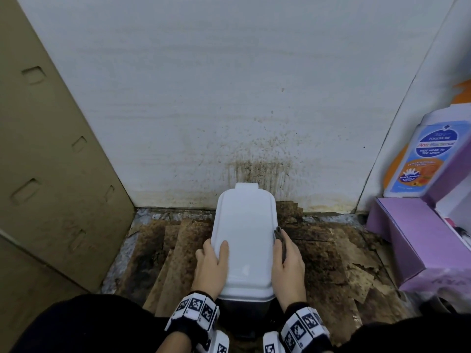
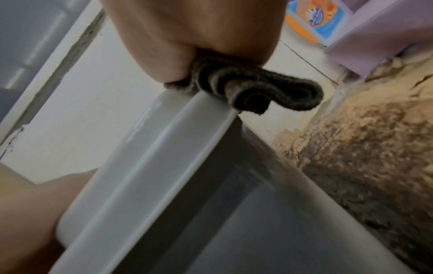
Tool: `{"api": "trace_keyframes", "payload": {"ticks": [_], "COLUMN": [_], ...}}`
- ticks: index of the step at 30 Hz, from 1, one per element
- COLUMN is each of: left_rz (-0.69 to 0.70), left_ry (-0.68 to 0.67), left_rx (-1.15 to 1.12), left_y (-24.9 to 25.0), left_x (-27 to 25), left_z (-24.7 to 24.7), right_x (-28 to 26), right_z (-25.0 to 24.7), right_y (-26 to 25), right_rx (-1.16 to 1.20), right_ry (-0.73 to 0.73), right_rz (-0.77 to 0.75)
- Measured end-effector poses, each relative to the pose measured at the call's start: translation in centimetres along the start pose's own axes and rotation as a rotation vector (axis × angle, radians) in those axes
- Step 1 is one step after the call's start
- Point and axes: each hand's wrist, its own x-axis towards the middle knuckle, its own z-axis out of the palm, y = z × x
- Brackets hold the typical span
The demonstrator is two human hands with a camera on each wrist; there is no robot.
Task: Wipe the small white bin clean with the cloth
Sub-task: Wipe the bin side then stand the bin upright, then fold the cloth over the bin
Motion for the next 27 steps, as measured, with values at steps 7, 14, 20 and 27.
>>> {"api": "trace_keyframes", "payload": {"ticks": [7,14,20,27], "left_rz": [0.025,-0.046,0.037,0.344], "left_ry": [-0.051,-0.026,0.054,0.089], "left_rx": [-0.041,-0.356,-0.304,0.07], "left_y": [0.2,-1.7,0.0,1.1], "left_x": [-0.3,1.5,0.9,0.7], "left_z": [-0.7,-2.3,-3.0,-2.6], "right_x": [0.9,1.4,1.7,2.0], "right_z": [0.2,1.8,0.6,-1.9], "right_y": [-1.7,-2.1,-3.3,-2.4], "right_rx": [-0.154,-0.75,-0.567,-0.23], "right_ry": [-0.09,-0.435,-0.656,-0.385], "right_rz": [-0.312,-0.799,-0.748,-0.377]}}
